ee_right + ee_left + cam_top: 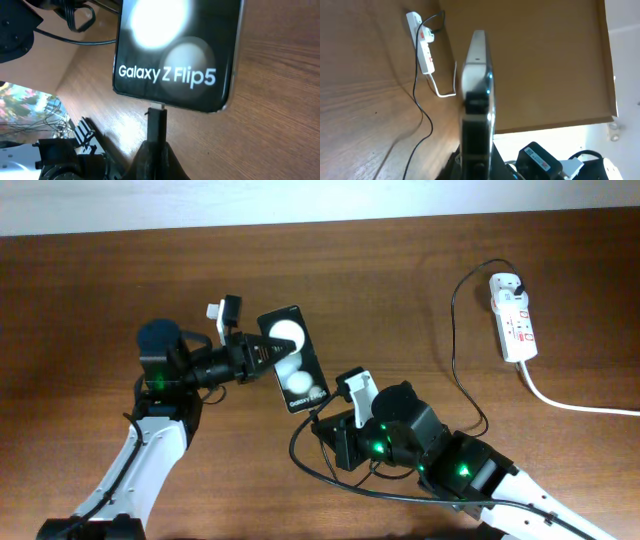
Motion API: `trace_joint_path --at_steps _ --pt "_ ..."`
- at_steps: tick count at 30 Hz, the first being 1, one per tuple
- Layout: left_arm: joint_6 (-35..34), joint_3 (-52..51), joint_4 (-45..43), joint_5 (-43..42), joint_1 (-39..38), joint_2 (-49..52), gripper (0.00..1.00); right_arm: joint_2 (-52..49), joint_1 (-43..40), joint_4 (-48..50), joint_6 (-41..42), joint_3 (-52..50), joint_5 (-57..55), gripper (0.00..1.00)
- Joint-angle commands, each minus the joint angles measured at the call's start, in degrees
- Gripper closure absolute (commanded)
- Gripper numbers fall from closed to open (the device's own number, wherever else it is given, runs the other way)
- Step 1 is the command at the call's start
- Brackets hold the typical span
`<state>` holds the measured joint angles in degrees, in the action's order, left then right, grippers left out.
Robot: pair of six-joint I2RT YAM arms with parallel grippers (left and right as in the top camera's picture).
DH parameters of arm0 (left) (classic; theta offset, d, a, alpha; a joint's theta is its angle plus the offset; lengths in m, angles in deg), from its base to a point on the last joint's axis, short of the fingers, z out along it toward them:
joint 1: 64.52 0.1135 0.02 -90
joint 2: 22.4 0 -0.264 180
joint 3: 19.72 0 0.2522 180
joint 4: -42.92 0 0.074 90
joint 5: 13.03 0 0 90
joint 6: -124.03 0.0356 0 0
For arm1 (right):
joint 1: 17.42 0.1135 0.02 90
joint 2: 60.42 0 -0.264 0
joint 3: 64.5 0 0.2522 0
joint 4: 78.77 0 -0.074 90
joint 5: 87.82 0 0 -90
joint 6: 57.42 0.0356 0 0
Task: Plug charger to phone and switch on socket
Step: 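Insert the USB-C plug into the phone's bottom port with right gripper, then lower the plugged phone onto the table with the left gripper and release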
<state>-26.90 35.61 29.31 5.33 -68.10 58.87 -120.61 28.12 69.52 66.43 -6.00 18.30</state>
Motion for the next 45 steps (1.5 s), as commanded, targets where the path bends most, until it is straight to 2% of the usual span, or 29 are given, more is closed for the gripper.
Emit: trace_joint_path --at_steps 1,6,12,14,16,21,22,24,26,28,30,32,34,36,38,40,44,45 --pt "4.9 0.3 0.0 -8.5 -1.1 -0.2 1.0 0.3 -0.2 4.1 -0.5 0.9 -2.9 0.96" --pt "5.8 0.3 0.0 -9.7 -5.1 -0.2 1.0 0.4 -0.2 9.4 -2.1 1.0 -4.8 0.96" --pt "6.0 -0.4 0.0 -12.6 -5.1 -0.2 1.0 0.7 -0.3 9.7 -2.5 3.4 -5.9 0.95" --pt "7.4 -0.4 0.0 -11.0 -5.0 -0.2 1.0 0.8 -0.3 6.8 -2.5 3.4 -5.7 0.83" --pt "8.0 -0.4 0.0 -5.0 -5.0 -0.2 1.0 2.8 -0.2 1.6 -2.5 3.5 -5.4 0.64" --pt "7.9 -0.4 0.0 11.7 -5.7 -0.2 1.0 15.8 -0.2 -10.9 -4.9 3.5 -6.3 0.5" --pt "7.9 -0.4 0.0 16.6 -6.8 -0.2 1.0 19.6 -0.2 -13.2 -4.9 3.5 -7.1 0.47" --pt "9.1 -0.4 0.0 21.0 -7.9 -0.2 1.0 25.0 -0.2 -18.2 -4.9 3.5 -12.2 0.45" --pt "13.5 1.0 5.9 25.4 -9.2 -0.2 1.0 28.1 -0.2 -23.3 -4.9 3.5 -15.7 0.43" --pt "22.4 7.0 19.6 28.3 -10.0 0.7 1.0 28.4 -0.2 -26.3 -4.9 3.5 -15.8 0.42" --pt "29.7 17.5 34.7 29.2 -10.2 7.0 1.0 28.4 -0.2 -27.3 -4.9 3.5 -16.0 0.39" --pt "38.0 30.8 49.0 29.2 -10.6 18.0 1.0 28.4 -0.2 -28.0 -4.9 3.5 -16.0 0.37" --pt "42.7 39.7 56.3 26.1 -10.7 27.0 1.0 28.4 -0.2 -28.8 -4.9 3.5 -16.0 0.34" --pt "43.9 44.3 58.0 20.1 -10.7 35.9 1.0 28.4 -0.2 -29.5 -4.9 3.5 -16.0 0.33" --pt "44.3 44.3 58.1 20.0 -10.7 41.4 1.0 28.4 -0.2 -29.5 -4.9 3.5 -16.0 0.31" --pt "46.9 44.3 58.2 22.2 -10.7 44.7 0.99 28.3 -0.2 -29.7 -4.9 3.5 -16.9 0.28" --pt "47.3 44.2 58.3 31.5 -10.7 45.5 0.96 28.3 -0.2 -29.7 -4.9 3.5 -18.4 0.25" --pt "47.3 44.1 58.5 32.4 -11.0 45.5 0.92 28.3 -0.2 -29.7 -4.9 3.5 -18.4 0.24"
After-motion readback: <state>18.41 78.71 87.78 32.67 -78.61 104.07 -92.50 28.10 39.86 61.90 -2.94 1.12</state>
